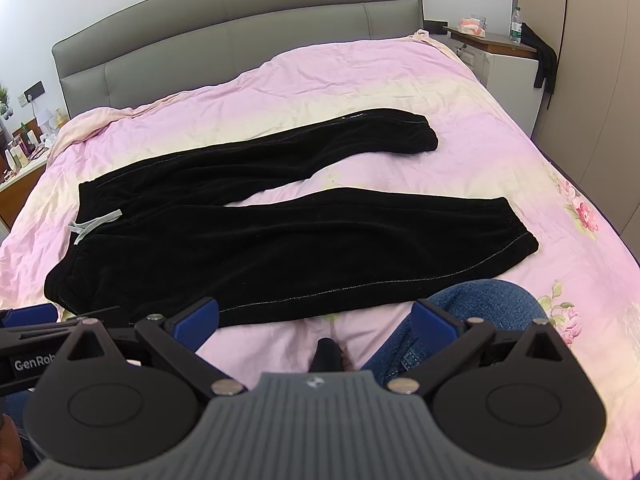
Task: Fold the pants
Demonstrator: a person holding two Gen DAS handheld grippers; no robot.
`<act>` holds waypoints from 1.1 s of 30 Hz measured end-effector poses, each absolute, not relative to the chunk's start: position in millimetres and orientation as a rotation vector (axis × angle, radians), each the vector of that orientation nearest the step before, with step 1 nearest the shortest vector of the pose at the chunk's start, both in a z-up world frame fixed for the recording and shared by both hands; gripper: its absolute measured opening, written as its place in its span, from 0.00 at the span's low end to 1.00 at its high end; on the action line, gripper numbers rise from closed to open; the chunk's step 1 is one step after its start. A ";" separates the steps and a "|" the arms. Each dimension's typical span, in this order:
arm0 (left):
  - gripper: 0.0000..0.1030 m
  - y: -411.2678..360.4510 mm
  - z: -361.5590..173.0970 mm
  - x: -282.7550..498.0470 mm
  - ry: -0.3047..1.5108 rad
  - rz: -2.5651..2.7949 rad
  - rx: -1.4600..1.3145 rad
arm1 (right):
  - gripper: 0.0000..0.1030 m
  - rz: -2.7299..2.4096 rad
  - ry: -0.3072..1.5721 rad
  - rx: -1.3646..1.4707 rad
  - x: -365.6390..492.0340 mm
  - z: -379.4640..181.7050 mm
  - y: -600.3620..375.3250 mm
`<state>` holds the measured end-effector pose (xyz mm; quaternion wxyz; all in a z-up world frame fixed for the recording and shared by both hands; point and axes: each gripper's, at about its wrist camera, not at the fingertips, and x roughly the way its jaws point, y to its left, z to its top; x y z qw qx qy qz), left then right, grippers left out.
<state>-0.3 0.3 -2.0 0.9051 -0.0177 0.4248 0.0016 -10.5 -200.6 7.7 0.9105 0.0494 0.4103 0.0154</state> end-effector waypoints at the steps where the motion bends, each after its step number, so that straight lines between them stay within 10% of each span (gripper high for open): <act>1: 0.96 0.4 -2.6 -0.2 0.878 0.004 -0.036 | 0.95 0.032 0.845 0.102 -10.5 7.7 -200.8; 33: 0.96 -0.8 -3.8 -1.1 0.877 -0.001 -0.037 | 0.95 0.033 0.847 0.102 -10.1 3.4 -201.4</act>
